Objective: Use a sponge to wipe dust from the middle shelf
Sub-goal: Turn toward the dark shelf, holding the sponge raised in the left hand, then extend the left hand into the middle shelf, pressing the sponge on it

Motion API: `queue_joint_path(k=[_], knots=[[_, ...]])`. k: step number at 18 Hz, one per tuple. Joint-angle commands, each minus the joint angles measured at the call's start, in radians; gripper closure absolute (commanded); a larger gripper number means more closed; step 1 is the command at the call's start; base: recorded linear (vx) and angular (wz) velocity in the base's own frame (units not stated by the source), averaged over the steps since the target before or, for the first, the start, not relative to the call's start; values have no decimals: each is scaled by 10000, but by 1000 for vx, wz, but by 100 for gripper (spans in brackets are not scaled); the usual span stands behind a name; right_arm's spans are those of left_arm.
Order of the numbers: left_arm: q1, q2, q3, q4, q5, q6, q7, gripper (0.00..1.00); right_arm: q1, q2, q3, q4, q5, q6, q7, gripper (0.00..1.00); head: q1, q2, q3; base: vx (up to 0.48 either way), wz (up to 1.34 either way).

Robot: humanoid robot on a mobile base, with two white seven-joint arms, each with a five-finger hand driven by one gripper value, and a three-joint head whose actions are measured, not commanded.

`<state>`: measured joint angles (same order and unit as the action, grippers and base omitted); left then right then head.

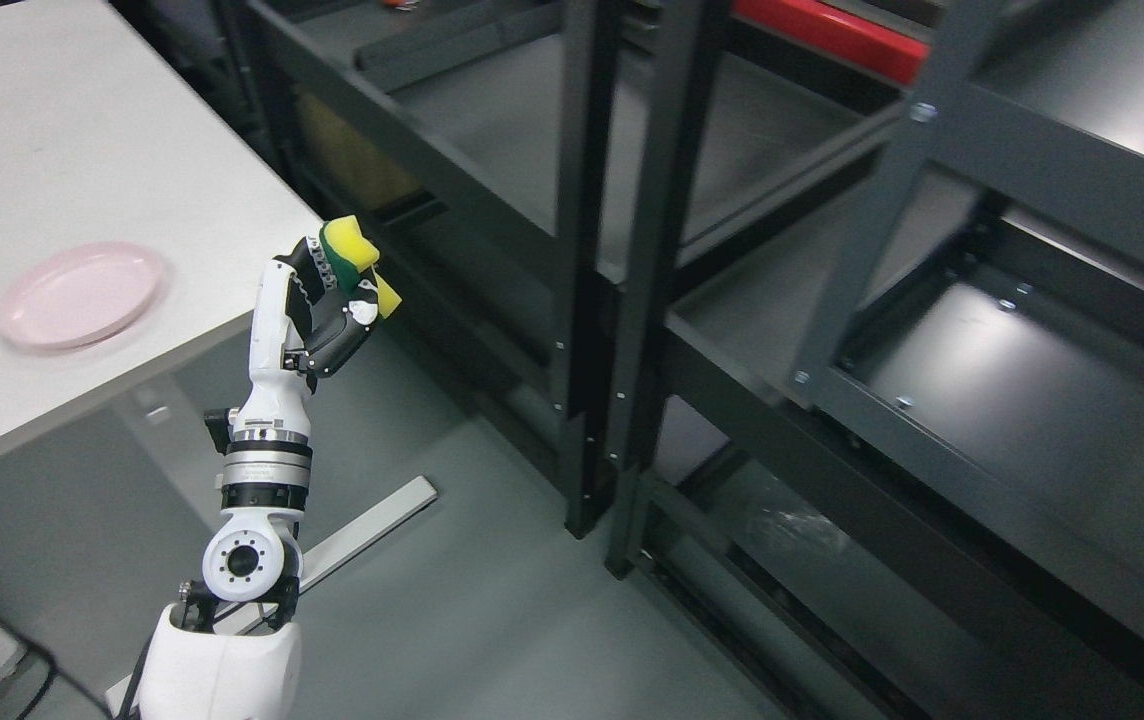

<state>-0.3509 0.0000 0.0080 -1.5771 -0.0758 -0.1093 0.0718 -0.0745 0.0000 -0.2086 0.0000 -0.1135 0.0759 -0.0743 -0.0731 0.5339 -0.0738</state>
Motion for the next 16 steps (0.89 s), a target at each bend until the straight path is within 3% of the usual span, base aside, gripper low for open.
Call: queue_joint_path(k=[1, 6, 8, 10, 14, 16], knots=[[88, 175, -18, -182, 99, -11, 3, 99, -6, -175, 0, -175, 0, 8, 7, 0, 0, 0, 0, -192, -1048], [73, 175, -110, -167, 99, -226, -119, 99, -6, -175, 0, -175, 0, 8, 7, 0, 0, 0, 0, -151, -939], [-50, 175, -446, -213, 84, -500, -1035, 100, -6, -175, 0, -175, 0, 8, 7, 0, 0, 0, 0, -130, -769], [-172, 175, -1119, -549, -8, -1295, -1971, 100, -6, -175, 0, -175, 0, 8, 7, 0, 0, 0, 0, -116, -691], [-984, 246, -3876, -1239, -652, -3947, -4516, 100, -6, -175, 0, -175, 0, 8, 7, 0, 0, 0, 0, -88, -601], [-1383, 246, -4663, -1348, -1446, -4869, -5149, 100, 9, -175, 15, -175, 0, 8, 7, 0, 0, 0, 0, -57, -525]])
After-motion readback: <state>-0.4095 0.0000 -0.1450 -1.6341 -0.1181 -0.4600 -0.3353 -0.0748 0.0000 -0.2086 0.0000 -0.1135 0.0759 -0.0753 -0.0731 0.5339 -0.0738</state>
